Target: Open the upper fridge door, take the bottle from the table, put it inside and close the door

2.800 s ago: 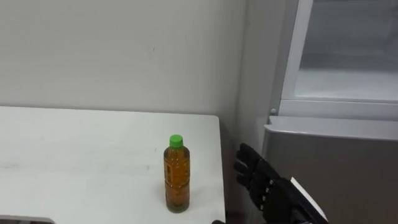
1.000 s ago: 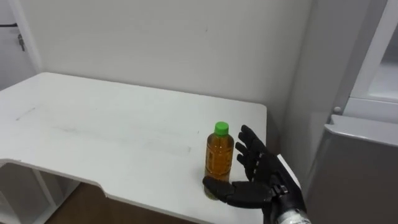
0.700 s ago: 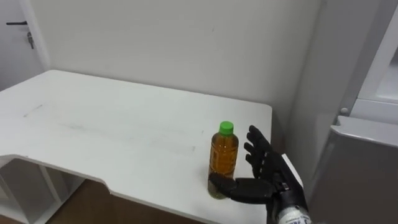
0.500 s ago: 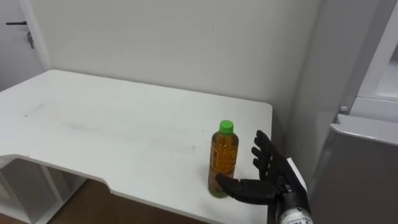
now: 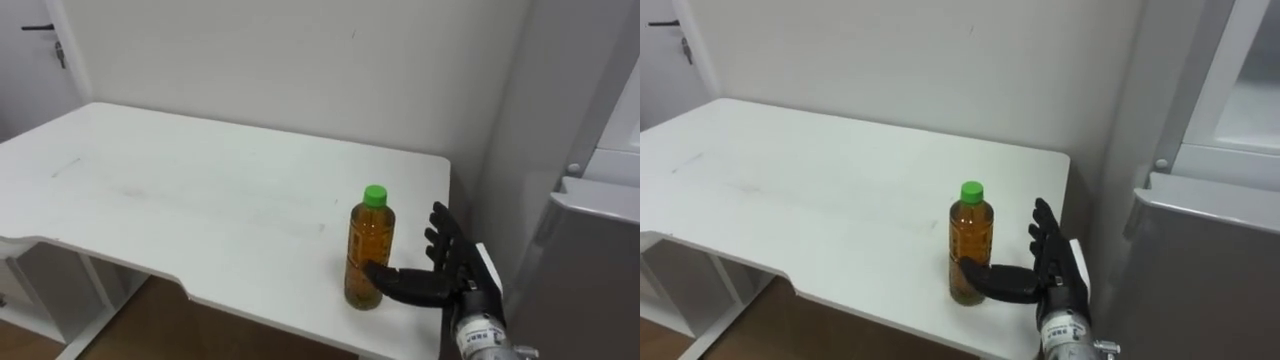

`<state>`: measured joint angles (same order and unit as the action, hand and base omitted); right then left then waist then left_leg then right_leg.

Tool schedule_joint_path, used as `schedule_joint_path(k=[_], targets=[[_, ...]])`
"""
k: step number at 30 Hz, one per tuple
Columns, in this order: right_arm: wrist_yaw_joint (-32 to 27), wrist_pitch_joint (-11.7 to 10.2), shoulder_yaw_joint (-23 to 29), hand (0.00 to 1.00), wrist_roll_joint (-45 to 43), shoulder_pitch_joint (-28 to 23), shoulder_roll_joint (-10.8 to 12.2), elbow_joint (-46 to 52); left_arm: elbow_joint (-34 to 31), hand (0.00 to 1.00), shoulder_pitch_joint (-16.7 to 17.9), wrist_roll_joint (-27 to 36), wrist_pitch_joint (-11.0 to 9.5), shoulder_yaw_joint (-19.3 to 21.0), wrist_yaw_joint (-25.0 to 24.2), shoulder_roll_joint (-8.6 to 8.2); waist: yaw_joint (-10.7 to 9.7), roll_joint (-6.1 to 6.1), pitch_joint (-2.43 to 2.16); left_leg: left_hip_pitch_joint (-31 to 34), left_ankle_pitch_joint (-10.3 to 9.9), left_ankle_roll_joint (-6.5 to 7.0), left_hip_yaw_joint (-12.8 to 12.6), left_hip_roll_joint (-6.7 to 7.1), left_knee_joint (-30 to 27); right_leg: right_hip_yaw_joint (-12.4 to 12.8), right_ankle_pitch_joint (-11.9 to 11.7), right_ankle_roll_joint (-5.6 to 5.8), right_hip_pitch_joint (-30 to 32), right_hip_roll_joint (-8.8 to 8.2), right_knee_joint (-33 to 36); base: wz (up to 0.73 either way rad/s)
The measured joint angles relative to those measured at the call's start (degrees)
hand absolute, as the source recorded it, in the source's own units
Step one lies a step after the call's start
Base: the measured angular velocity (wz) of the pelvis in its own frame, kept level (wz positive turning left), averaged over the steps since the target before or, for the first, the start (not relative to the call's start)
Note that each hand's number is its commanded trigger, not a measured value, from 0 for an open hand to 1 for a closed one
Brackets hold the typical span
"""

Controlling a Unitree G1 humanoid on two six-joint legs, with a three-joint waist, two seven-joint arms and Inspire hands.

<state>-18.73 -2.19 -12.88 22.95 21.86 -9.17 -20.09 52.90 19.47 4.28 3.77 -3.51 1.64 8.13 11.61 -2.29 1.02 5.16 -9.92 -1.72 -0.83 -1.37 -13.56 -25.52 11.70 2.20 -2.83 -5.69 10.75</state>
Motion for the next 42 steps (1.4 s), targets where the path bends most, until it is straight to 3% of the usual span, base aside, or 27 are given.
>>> schedule_joint_path(k=[5, 12, 18, 30, 33, 38, 42], targets=[[0.0, 0.0, -0.8, 0.0, 0.8, 1.9, -0.2, -5.3, 0.2, 0.0, -0.6, -0.1, 0.3, -1.1, -0.3, 0.08, 1.3, -0.83, 0.45, 0.2, 0.0, 0.0, 0.1, 0.0, -0.1, 0.0, 0.0, -0.01, 0.2, -0.02, 0.0, 0.0], [0.6, 0.4, -2.4, 0.0, 1.1, 4.8, 0.2, -9.5, 0.1, 0.0, -2.2, 0.0, 2.2, -2.4, -2.1, 0.24, 3.2, -1.47, 0.35, 2.7, 0.2, 0.13, 1.4, 0.28, -0.7, -1.5, -0.2, -0.08, 1.9, -0.19, 0.1, 0.1], [0.7, 0.4, -3.9, 0.0, 1.3, 6.5, 0.2, -10.8, 0.2, 0.0, -3.2, 0.0, 2.2, -2.4, -2.4, 0.33, 3.2, -1.45, 0.36, 3.5, 0.2, 0.09, 2.6, 0.48, -1.2, -2.7, -0.2, -0.08, 1.8, -0.18, 0.0, 0.12], [0.8, 0.3, -3.8, 0.0, 1.1, 6.9, 0.2, -12.9, 0.2, 0.0, -4.3, 0.1, 2.2, -2.5, -2.2, 0.32, 4.4, -1.36, 0.43, 5.0, 0.8, 0.16, 2.7, 0.6, -1.0, -3.0, -0.2, -0.1, 3.2, -0.34, 0.2, 0.0], [0.8, 0.3, -3.8, 0.0, 1.1, 8.7, 0.2, -14.3, 0.2, 0.0, -4.3, 0.1, 2.2, -2.5, -2.1, 0.3, 4.4, -1.21, 0.85, 5.4, 1.0, 0.2, 2.7, 0.6, -1.0, -3.0, -0.2, -0.11, 4.0, -0.55, 1.0, 0.0], [0.3, 0.2, -2.8, 0.0, 1.5, 10.8, -0.1, -16.2, 0.2, 0.0, -4.7, 0.1, 2.2, -4.7, -1.8, 0.33, 4.3, -1.28, 0.84, 7.2, 1.8, 0.57, 3.0, 0.99, -1.2, -4.1, -0.2, -0.11, 5.7, -1.26, 2.1, 0.09], [-0.9, -1.2, -2.0, 0.0, 1.8, 10.9, -0.1, -17.2, 1.3, 0.0, -5.0, 0.7, 2.2, -4.7, -1.7, 0.35, 4.4, -1.69, 1.11, 8.1, 2.1, 0.77, 3.5, 1.21, -1.5, -4.8, -0.3, -0.24, 6.2, -1.59, 2.5, 0.09]])
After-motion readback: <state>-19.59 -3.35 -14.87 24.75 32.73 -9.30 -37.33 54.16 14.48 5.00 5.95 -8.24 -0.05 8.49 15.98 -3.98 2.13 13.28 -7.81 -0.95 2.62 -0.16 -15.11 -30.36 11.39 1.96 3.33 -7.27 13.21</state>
